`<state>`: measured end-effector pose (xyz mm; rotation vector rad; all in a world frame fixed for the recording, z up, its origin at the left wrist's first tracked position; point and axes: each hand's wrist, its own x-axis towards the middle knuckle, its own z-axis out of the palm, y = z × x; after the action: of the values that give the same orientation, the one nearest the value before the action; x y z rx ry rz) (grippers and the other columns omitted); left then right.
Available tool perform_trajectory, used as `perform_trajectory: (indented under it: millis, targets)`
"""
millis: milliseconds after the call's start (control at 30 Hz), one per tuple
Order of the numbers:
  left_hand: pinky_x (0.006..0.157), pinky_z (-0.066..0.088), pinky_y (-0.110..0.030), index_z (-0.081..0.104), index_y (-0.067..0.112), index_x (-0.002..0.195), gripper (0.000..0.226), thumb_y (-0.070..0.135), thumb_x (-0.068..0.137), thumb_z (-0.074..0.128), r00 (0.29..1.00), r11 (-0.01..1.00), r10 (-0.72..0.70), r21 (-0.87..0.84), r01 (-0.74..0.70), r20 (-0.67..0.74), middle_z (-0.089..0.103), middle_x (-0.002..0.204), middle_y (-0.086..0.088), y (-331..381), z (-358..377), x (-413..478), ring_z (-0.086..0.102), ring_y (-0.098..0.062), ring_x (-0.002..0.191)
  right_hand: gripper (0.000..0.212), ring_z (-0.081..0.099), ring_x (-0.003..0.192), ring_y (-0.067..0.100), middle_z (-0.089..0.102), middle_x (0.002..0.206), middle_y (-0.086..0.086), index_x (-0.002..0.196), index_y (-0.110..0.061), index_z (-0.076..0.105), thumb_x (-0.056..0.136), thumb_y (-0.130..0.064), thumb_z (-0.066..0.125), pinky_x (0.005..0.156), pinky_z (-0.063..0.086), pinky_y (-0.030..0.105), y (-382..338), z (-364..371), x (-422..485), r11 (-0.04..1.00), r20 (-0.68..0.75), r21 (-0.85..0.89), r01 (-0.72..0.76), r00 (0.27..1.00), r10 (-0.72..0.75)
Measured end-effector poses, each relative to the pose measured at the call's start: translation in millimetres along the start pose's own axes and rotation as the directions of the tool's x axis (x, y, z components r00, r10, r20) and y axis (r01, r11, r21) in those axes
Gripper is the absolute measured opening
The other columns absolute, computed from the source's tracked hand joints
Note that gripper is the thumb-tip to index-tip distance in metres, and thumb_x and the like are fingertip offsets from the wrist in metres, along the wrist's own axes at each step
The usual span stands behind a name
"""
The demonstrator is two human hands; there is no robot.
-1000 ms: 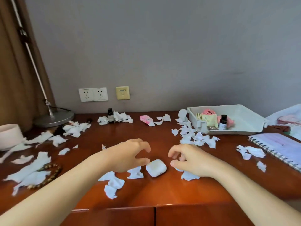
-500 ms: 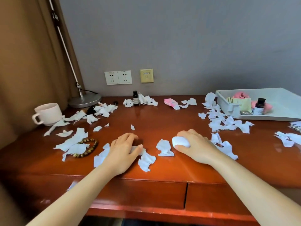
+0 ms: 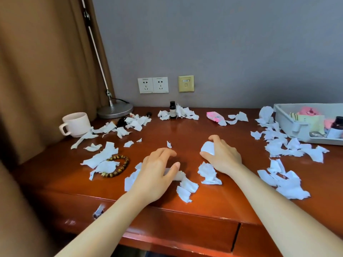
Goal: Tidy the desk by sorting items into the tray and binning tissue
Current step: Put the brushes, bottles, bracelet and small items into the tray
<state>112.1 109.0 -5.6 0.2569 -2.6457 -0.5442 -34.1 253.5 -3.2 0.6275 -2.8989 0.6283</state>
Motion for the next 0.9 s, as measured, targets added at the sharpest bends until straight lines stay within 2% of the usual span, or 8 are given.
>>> perform_trajectory:
  millis: [100,200,333,433,500,633,800,900]
  targets:
    - [0.111,0.036,-0.035,0.045,0.028,0.132,0.037,0.036,0.096,0.045,0.997,0.996,-0.066,0.063,0.068,-0.027,0.043,0.141,0.009,-13.4,-15.1,2.9,0.041,-0.012,0.129,0.047,0.056,0.113,0.028,0.053,0.130,0.002,0.130,-0.024,0.037,0.091,-0.048,0.049,0.074,0.043,0.030,-4.4,5.1,15.9,1.000,0.026,-0.005,0.020,0.999,-0.020]
    - [0.107,0.042,-0.039,0.040,0.028,0.139,0.046,0.038,0.094,0.049,0.965,0.950,-0.263,0.177,0.258,0.001,0.043,0.144,0.003,-40.1,-33.2,10.9,0.045,-0.018,0.128,0.045,0.057,0.111,0.027,0.055,0.127,0.001,0.128,-0.024,0.039,0.091,-0.047,0.050,0.070,0.041,0.028,-7.7,9.6,23.7,0.999,0.010,0.024,0.035,0.999,-0.035]
    - [0.104,0.041,-0.037,0.049,0.021,0.126,0.045,0.047,0.090,0.052,0.918,0.764,-0.390,0.532,0.365,-0.070,0.054,0.129,-0.002,-68.3,-57.4,16.4,0.048,-0.023,0.122,0.041,0.056,0.114,0.027,0.055,0.130,0.000,0.130,-0.027,0.038,0.094,-0.044,0.048,0.073,0.042,0.029,-5.4,10.9,23.2,0.996,-0.031,0.062,0.063,0.998,-0.062]
    - [0.104,0.040,-0.038,0.054,0.019,0.121,0.048,0.055,0.088,0.050,0.874,0.666,-0.484,0.665,0.339,0.039,0.058,0.124,-0.003,-73.3,-62.8,21.4,0.050,-0.025,0.122,0.038,0.054,0.119,0.028,0.055,0.133,0.001,0.133,-0.026,0.039,0.097,-0.039,0.042,0.088,0.047,0.035,-2.8,8.3,21.4,0.990,-0.039,0.126,0.066,0.997,-0.062]
    - [0.104,0.042,-0.037,0.058,0.019,0.116,0.041,0.050,0.091,0.049,0.862,0.672,-0.496,0.673,0.307,0.101,0.062,0.118,-0.003,-72.9,-62.2,26.5,0.053,-0.023,0.117,0.039,0.053,0.120,0.027,0.054,0.135,0.001,0.135,-0.026,0.039,0.098,-0.038,0.040,0.092,0.047,0.035,-2.4,7.4,20.2,0.989,-0.037,0.135,0.067,0.997,-0.062]
    - [0.095,0.046,-0.033,0.059,0.016,0.110,0.027,0.036,0.096,0.047,0.866,0.719,-0.475,0.636,0.280,0.156,0.062,0.099,-0.001,-71.6,-65.6,35.5,0.058,-0.018,0.100,0.038,0.055,0.118,0.025,0.055,0.133,0.000,0.134,-0.026,0.039,0.098,-0.038,0.041,0.090,0.048,0.034,-2.0,7.0,19.3,0.987,-0.033,0.140,0.072,0.997,-0.068]
    - [0.075,0.049,-0.029,0.063,0.010,0.096,0.020,0.026,0.095,0.051,0.850,0.823,-0.507,0.375,0.427,0.145,0.067,0.093,-0.009,-73.9,-80.9,50.8,0.062,-0.019,0.083,0.036,0.055,0.116,0.025,0.056,0.131,0.001,0.134,-0.024,0.039,0.099,-0.035,0.038,0.087,0.047,0.032,-2.9,5.6,15.5,0.988,-0.039,0.145,0.052,0.998,-0.047]
    - [0.064,0.043,-0.027,0.061,0.011,0.083,0.017,0.020,0.094,0.052,0.868,0.860,-0.468,0.309,0.406,0.164,0.063,0.080,-0.008,-72.8,-91.5,57.2,0.057,-0.017,0.073,0.036,0.056,0.115,0.025,0.057,0.130,0.002,0.134,-0.024,0.039,0.100,-0.034,0.038,0.087,0.047,0.032,-3.6,3.9,13.5,0.986,-0.043,0.161,0.045,0.998,-0.038]
